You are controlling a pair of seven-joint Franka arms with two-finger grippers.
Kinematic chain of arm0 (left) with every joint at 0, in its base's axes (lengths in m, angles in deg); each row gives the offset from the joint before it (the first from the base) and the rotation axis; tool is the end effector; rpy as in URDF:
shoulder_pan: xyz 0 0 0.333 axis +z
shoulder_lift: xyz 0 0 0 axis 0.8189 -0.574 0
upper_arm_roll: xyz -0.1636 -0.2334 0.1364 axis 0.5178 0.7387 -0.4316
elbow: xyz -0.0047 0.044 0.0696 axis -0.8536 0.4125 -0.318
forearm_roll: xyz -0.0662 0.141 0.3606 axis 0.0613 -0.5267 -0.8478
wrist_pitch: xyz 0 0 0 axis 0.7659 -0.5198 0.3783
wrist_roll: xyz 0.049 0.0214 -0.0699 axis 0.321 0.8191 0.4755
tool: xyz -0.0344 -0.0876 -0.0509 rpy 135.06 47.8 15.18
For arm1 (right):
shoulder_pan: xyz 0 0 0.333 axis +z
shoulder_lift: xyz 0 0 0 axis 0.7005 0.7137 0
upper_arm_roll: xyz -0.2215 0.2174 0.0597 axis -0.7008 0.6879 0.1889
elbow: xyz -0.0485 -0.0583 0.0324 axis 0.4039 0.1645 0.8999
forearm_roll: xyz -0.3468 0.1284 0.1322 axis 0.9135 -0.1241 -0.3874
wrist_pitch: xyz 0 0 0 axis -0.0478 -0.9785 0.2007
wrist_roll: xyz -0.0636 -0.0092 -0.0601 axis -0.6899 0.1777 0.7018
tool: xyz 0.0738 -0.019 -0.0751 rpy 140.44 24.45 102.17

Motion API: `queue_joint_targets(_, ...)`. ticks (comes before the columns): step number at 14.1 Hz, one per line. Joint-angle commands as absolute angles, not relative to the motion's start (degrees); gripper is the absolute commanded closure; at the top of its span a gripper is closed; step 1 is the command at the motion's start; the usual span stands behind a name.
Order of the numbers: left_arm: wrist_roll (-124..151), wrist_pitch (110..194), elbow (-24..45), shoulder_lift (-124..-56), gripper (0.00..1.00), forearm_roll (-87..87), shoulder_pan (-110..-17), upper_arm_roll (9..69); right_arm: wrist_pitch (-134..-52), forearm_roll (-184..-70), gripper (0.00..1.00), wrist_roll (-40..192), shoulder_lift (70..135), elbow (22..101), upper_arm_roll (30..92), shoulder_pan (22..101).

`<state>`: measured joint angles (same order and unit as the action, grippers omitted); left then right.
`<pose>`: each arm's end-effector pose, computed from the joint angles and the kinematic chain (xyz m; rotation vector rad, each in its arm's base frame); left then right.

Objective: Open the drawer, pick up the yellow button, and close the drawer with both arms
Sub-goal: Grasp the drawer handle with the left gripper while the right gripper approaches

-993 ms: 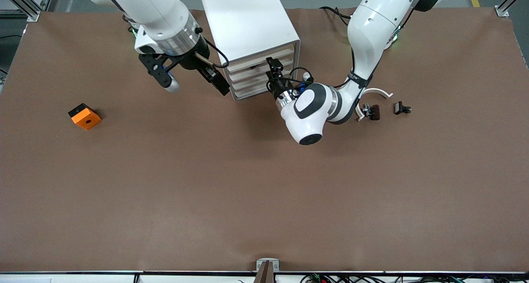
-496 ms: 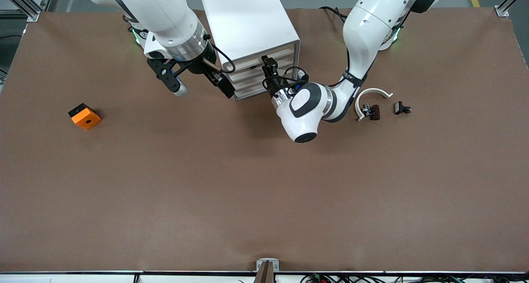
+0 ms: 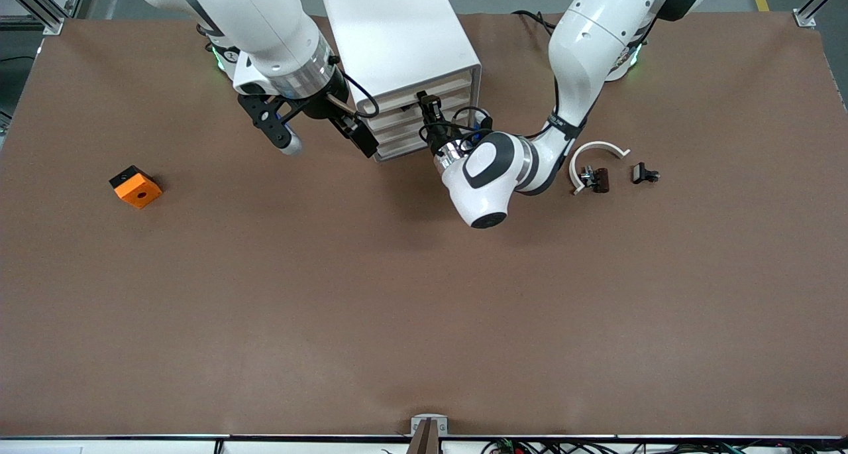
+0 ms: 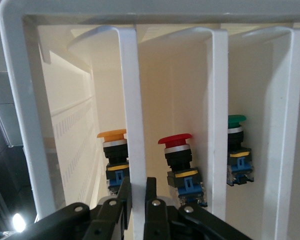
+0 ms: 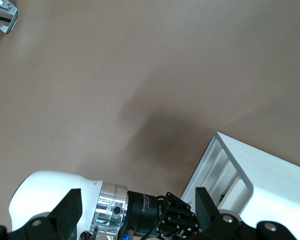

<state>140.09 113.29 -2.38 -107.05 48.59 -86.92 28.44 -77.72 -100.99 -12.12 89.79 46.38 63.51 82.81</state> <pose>0.4296 -0.4733 0.2485 -1.1612 -1.6402 1.3801 0.4994 0.3802 0.5882 -2.6893 1.2198 0.1499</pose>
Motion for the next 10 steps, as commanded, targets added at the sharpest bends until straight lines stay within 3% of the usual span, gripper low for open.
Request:
queue_joint_targets(1, 139.89, 113.12, -3.02, -108.02, 1.00, 49.87, -86.35, 28.29, -77.38, -101.84, 0.00, -12.39, 90.27, 45.28, 62.97, 83.58)
queue_joint_targets(10, 139.10, 115.49, -4.86, -109.34, 1.00, 49.60, -80.82, 27.76, -77.47, -101.49, 0.00, -12.39, 91.06, 45.28, 62.97, 84.37)
